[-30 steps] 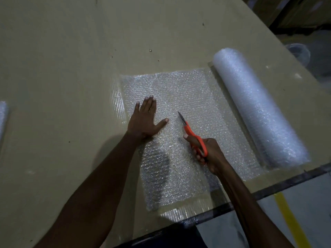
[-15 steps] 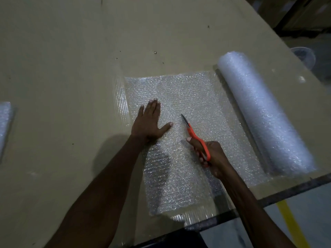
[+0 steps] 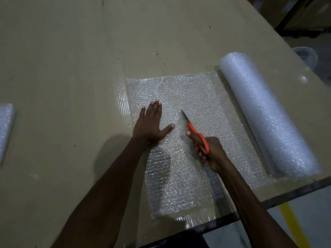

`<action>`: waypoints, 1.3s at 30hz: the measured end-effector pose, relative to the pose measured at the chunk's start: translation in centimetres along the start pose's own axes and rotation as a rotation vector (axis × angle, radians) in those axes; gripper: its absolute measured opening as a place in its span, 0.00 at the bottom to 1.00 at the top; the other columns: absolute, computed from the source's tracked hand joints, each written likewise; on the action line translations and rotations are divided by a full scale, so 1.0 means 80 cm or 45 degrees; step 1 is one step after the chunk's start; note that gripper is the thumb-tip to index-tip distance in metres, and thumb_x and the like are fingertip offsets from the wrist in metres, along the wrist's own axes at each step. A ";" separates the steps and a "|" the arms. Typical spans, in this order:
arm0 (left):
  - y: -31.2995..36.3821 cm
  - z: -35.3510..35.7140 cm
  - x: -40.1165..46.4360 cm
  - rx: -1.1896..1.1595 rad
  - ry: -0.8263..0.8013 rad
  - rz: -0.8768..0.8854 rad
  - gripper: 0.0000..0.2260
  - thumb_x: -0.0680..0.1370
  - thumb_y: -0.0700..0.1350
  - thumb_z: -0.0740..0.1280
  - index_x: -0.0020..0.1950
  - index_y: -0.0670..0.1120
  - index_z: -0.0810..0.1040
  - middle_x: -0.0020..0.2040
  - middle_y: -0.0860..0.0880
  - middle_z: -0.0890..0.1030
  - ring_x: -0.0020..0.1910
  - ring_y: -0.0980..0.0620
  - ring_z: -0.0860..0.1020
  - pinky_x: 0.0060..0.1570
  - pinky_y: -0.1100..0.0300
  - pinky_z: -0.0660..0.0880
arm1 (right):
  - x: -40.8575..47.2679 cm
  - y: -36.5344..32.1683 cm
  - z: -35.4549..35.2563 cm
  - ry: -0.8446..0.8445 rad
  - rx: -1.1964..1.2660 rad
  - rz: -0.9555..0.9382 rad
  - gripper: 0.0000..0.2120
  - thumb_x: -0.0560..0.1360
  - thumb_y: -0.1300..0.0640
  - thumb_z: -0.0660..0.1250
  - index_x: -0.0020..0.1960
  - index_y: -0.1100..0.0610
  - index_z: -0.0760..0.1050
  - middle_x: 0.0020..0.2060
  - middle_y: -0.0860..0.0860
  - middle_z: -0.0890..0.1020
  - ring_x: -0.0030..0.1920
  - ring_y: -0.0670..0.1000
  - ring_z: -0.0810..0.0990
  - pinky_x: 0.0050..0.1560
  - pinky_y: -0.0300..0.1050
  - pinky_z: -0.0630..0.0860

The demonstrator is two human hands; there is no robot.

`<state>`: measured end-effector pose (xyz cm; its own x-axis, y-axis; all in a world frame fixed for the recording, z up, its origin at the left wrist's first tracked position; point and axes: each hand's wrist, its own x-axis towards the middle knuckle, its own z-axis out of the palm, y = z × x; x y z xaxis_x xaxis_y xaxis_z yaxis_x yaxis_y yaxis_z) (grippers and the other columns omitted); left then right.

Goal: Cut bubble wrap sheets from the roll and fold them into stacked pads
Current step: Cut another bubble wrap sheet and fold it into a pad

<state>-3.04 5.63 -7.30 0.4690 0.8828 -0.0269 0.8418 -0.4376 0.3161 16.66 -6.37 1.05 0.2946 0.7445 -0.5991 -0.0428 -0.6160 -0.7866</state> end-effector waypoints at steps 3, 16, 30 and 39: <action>0.000 0.000 -0.001 0.002 -0.004 0.000 0.45 0.77 0.74 0.44 0.82 0.42 0.43 0.82 0.45 0.41 0.80 0.50 0.39 0.78 0.46 0.39 | 0.004 -0.005 0.004 0.000 -0.017 -0.008 0.21 0.68 0.45 0.81 0.32 0.60 0.77 0.25 0.55 0.74 0.20 0.48 0.67 0.21 0.35 0.61; 0.001 0.002 -0.003 -0.005 0.021 -0.008 0.45 0.77 0.73 0.47 0.82 0.42 0.45 0.82 0.45 0.43 0.81 0.49 0.41 0.78 0.47 0.40 | 0.017 -0.009 0.008 -0.017 0.009 -0.029 0.20 0.69 0.47 0.81 0.35 0.62 0.78 0.26 0.56 0.73 0.20 0.49 0.66 0.20 0.35 0.60; 0.001 0.000 -0.005 0.000 -0.001 -0.006 0.46 0.77 0.73 0.46 0.82 0.41 0.44 0.82 0.44 0.42 0.81 0.48 0.41 0.78 0.45 0.41 | 0.026 -0.022 0.010 -0.037 0.012 0.005 0.20 0.68 0.46 0.81 0.32 0.60 0.78 0.25 0.54 0.74 0.21 0.48 0.67 0.21 0.36 0.61; 0.003 0.000 -0.007 0.021 -0.024 -0.027 0.48 0.74 0.74 0.43 0.82 0.41 0.44 0.82 0.44 0.42 0.81 0.48 0.41 0.78 0.44 0.41 | 0.036 -0.026 0.014 -0.053 -0.003 -0.011 0.21 0.67 0.46 0.82 0.33 0.61 0.79 0.26 0.56 0.74 0.22 0.50 0.67 0.22 0.38 0.62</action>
<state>-3.12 5.05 -7.22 0.4557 0.8887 -0.0513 0.8560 -0.4216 0.2993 16.54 -2.63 0.78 0.2552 0.7597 -0.5981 -0.0386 -0.6101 -0.7914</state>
